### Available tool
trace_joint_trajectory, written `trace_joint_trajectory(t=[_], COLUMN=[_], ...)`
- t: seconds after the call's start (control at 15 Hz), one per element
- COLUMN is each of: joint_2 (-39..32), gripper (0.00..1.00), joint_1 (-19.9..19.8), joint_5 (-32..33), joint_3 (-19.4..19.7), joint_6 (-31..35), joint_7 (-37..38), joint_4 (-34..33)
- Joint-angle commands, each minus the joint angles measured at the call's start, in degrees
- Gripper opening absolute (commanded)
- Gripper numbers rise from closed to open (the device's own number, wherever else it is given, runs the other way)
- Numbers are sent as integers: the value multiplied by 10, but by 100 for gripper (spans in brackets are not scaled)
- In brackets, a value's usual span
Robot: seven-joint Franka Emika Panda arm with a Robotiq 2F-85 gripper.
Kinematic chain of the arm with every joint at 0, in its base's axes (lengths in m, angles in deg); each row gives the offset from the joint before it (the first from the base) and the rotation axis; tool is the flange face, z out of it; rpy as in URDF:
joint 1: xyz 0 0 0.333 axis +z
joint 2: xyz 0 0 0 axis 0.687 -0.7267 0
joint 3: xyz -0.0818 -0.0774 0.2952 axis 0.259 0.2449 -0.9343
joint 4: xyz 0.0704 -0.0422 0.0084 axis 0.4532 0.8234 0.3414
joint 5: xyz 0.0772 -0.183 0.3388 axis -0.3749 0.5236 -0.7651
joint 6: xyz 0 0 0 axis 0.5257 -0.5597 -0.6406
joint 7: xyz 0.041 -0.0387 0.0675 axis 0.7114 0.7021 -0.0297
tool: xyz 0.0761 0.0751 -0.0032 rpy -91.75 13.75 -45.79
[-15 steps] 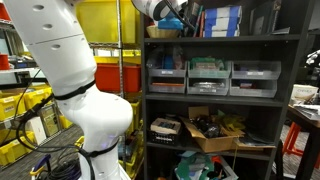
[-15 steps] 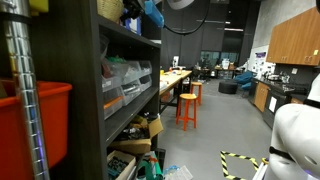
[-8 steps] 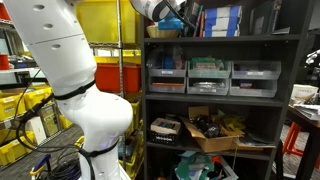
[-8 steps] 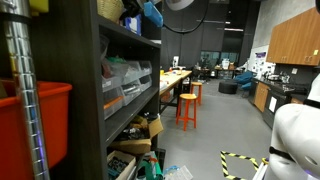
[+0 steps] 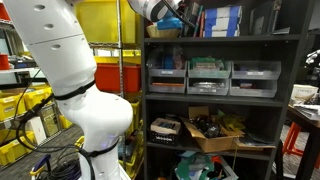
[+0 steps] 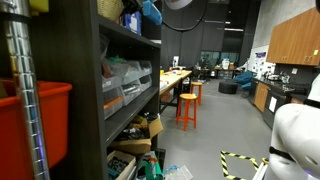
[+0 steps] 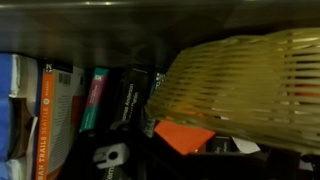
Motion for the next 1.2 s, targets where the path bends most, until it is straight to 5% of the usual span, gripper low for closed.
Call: trace_joint_trajectory(t=[0.0,0.27,0.33,0.8,1.13], joint_2=[7,10,10,13,15], gripper=[100,100,82,28,22], joint_1=[2,2,2,5,12], joint_5=[6,6,6,1,-8], joint_3=[-5,-8,-8,-6,-3], joint_6=[11,15,16,29,36], joint_7=[-10,-15,-17,-36,-51], joint_4=[0,0,1,4,3])
